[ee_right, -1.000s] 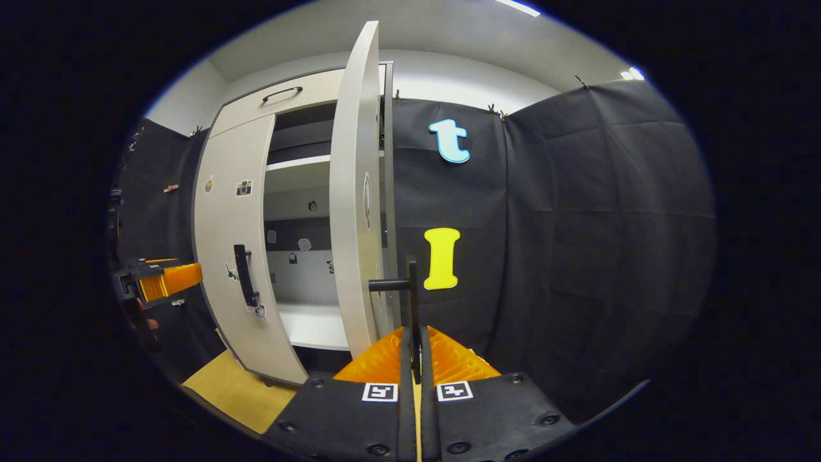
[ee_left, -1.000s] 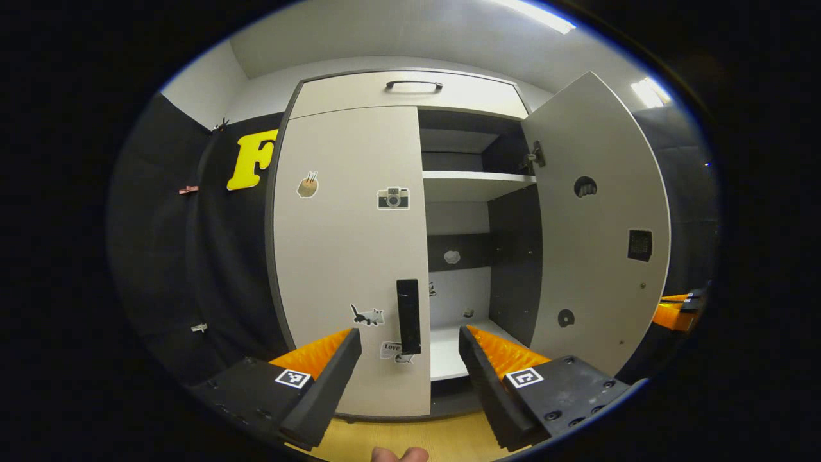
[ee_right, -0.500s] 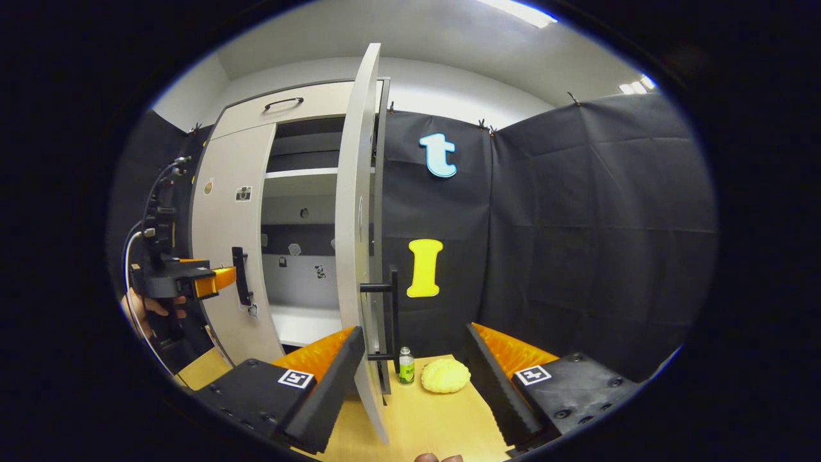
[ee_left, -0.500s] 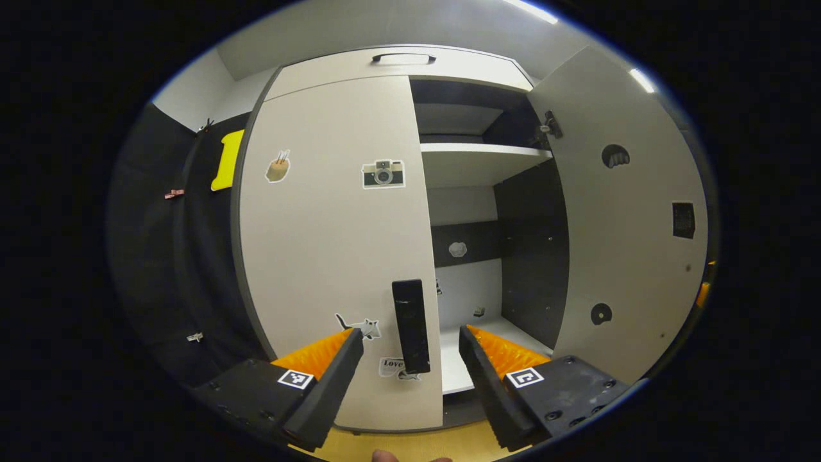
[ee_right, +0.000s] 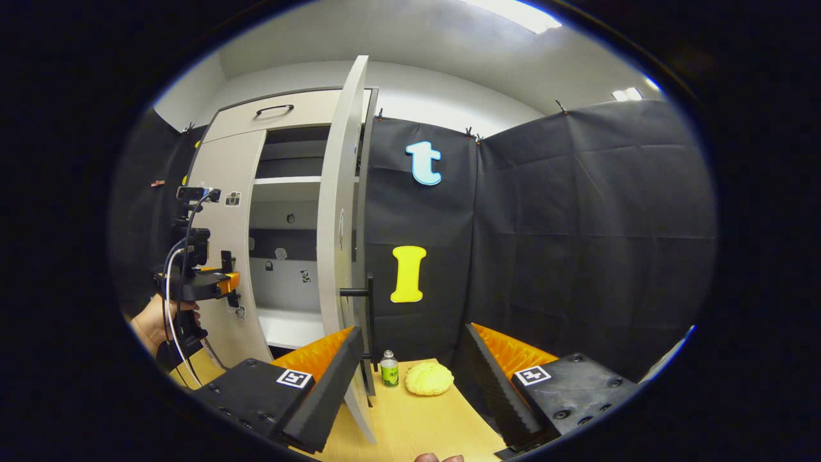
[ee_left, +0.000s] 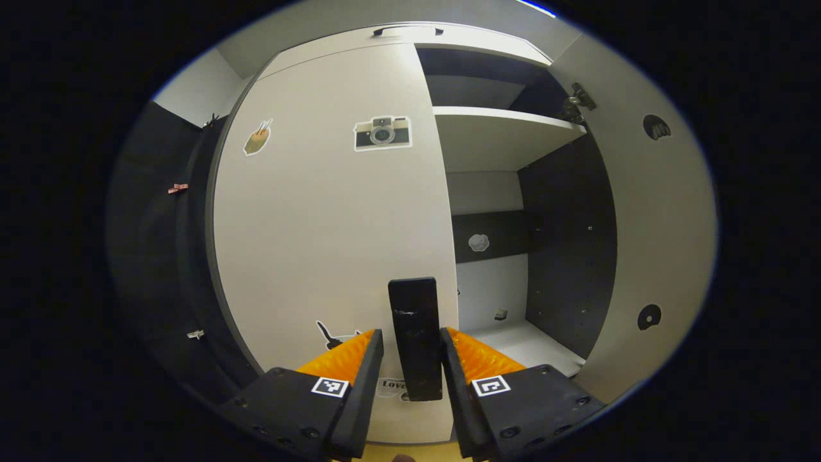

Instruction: Open the right door of the double-door shoe cabinet with the right hand, and open the left door with the left hand.

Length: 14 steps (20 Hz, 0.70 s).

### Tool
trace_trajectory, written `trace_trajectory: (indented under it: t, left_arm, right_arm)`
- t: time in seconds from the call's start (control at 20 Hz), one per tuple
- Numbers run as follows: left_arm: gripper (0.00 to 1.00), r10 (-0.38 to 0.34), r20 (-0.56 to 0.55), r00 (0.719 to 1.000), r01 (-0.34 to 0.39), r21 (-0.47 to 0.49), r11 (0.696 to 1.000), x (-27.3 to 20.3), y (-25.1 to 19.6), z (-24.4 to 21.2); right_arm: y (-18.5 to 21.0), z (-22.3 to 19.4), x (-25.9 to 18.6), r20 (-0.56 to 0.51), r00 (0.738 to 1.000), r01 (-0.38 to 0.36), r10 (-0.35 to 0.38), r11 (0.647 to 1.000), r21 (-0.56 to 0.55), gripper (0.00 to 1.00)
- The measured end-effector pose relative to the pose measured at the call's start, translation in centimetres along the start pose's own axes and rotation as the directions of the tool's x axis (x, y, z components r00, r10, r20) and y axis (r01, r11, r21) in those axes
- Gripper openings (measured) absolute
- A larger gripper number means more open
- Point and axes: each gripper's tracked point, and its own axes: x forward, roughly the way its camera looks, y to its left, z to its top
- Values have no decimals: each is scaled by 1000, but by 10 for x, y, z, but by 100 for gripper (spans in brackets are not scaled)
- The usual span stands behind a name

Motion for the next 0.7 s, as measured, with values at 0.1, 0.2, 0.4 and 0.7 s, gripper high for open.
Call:
trace_trajectory:
  t: [0.1, 0.2, 0.4, 0.7]
  left_arm:
    - [46, 0, -2, 1000, 0, -28, 1000, 7, -4, 0]
    - [36, 34, 6, 999, -34, -38, 999, 9, -4, 0]
    - [35, 32, 8, 999, -32, -50, 998, 8, -5, -6]
    - [21, 22, 7, 1000, -22, -89, 996, 3, -3, -6]
  right_arm:
    - [-11, 0, -1, -1, 1000, 23, -23, 1000, 1, 99]
    - [-20, 0, -5, 2, 999, 49, -49, 999, -3, 98]
    - [-33, 0, -12, 0, 997, 83, -83, 996, 18, 98]
    - [-32, 2, -18, 5, 996, 85, -85, 996, 24, 99]
